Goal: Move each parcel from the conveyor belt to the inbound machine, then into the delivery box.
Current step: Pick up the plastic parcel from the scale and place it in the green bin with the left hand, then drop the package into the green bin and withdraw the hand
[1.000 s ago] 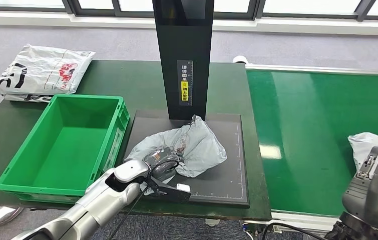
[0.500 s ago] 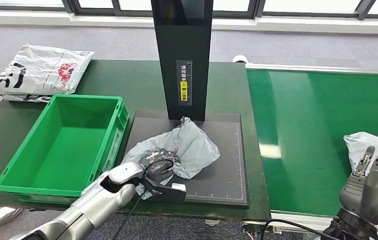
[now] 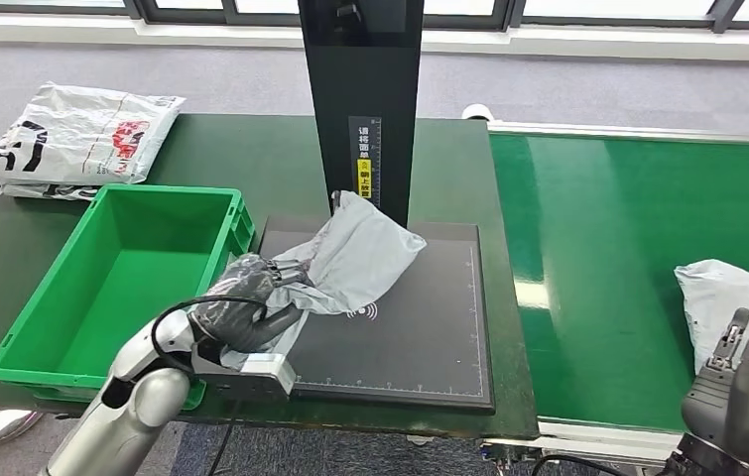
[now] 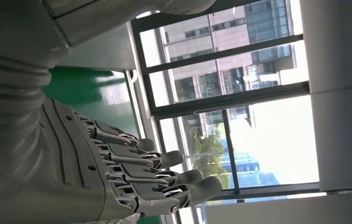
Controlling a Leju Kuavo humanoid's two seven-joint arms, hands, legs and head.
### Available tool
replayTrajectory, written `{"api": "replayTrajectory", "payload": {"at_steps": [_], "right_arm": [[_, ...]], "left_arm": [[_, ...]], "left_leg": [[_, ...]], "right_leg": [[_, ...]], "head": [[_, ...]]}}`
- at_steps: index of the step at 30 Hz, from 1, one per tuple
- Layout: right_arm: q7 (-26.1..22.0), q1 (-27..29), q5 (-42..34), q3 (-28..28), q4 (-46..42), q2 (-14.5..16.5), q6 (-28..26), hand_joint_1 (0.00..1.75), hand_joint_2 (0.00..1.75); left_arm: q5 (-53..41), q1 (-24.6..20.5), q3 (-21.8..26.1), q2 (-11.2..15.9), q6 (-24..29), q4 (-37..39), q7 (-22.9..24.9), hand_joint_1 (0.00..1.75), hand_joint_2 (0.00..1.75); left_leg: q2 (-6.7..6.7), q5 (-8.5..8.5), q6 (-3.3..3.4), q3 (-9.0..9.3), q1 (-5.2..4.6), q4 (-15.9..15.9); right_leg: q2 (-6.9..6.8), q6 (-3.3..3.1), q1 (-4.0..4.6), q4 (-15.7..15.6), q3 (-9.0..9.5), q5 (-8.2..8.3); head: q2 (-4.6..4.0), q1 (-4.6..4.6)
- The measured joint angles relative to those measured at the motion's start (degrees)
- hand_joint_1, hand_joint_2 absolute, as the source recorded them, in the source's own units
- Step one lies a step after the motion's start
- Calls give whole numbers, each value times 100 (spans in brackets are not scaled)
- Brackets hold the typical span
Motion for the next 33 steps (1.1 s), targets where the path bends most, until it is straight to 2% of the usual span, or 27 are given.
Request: {"api": "replayTrajectory", "payload": {"at_steps": [7,11,13,15,17,19,22,24,27,31,33], "right_arm": [[75,103,53,-190,-43,10,164,0,175],[102,117,67,-256,-52,16,180,0,175],[137,119,95,-283,-55,33,201,0,175],[167,120,122,-328,-58,69,222,0,175],[193,121,151,-370,-74,112,230,0,175],[235,121,196,-396,-95,160,239,0,175],[333,114,271,-417,-103,225,277,0,175],[405,102,309,-427,-103,256,317,0,175],[479,55,351,-436,-102,290,392,0,175],[505,18,364,-446,-101,321,428,0,175],[521,6,368,-450,-101,336,457,0,175]], "left_arm": [[298,220,925,-156,1,-1030,-321,175,175],[334,262,1202,-242,80,-1290,-399,175,175],[388,260,1344,-326,302,-1415,-484,175,175],[223,215,1545,-442,740,-1584,-403,175,175],[-436,99,1769,-554,1290,-1713,-21,175,175],[-1531,-79,1964,-613,1630,-1716,645,175,175],[-3413,-361,2177,-627,1514,-1373,1787,175,175],[-4263,-521,2245,-622,1350,-921,2347,175,175],[-4649,-772,2263,-564,1225,-60,2909,175,175],[-4662,-952,2263,-483,1218,705,3074,175,175],[-4666,-1026,2263,-434,1042,933,3206,175,175]], "left_leg": [[0,1,0,-2,0,0],[0,1,0,-2,0,0],[0,1,0,-3,0,0],[0,1,0,-4,0,0],[-1,1,0,-4,0,0],[-1,1,0,-3,0,0],[0,4,-3,-2,0,0],[0,10,-6,-3,0,0],[2,17,-9,-4,0,0],[12,18,-9,-9,0,0],[13,17,-9,-13,0,0]], "right_leg": [[-1,0,1,0,-3,1],[0,-1,1,0,-4,2],[0,-1,1,0,-5,2],[-1,-1,1,0,-6,2],[-3,-1,1,0,-5,2],[-3,-1,1,0,-5,2],[-2,-1,1,0,-7,3],[-2,-3,2,1,-8,7],[-1,-3,3,3,-9,13],[8,-4,3,5,-17,19],[9,-4,1,4,-21,19]], "head": [[0,0],[0,0],[0,0],[0,0],[0,0],[0,0],[0,0],[0,0],[0,0],[0,0],[0,0]]}}
